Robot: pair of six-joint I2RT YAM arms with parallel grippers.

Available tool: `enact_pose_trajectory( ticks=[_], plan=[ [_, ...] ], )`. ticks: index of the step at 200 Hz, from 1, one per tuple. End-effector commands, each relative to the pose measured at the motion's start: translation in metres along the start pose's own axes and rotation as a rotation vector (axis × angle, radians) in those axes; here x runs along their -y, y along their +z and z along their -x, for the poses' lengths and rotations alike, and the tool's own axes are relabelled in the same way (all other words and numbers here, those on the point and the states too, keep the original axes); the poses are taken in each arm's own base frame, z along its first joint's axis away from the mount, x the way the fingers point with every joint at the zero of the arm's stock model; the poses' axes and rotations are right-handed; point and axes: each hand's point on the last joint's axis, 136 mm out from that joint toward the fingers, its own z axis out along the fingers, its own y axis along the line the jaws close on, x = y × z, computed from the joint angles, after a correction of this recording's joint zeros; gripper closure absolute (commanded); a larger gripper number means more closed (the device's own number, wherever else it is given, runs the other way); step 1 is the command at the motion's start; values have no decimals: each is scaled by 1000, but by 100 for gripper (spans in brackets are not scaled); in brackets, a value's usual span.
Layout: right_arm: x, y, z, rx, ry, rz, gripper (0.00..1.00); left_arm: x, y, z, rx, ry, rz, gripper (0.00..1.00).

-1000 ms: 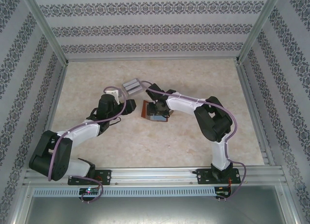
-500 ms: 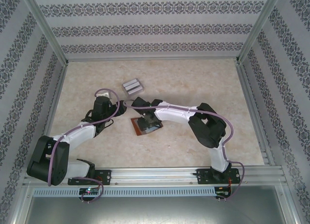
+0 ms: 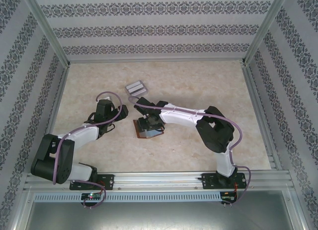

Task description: Put the credit cards into the card holder

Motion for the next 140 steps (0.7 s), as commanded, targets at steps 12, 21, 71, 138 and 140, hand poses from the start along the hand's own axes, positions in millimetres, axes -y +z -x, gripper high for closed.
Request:
enact_pose_trajectory(
  ticks=[12, 21, 71, 138, 140],
  plan=[
    [-13, 5, -4, -16, 18, 36, 39, -13, 1, 1, -17, -52, 29, 14],
    [-10, 3, -2, -6, 7, 23, 38, -14, 0, 3, -16, -48, 32, 14],
    [-18, -7, 0, 10, -34, 38, 37, -21, -7, 14, 0, -34, 64, 14],
    [-25, 19, -7, -11, -116, -66, 34, -35, -1, 14, -36, -124, 44, 14],
    [-24, 19, -7, -12, -120, -73, 32, -35, -1, 15, -38, -127, 40, 14]
  ],
)
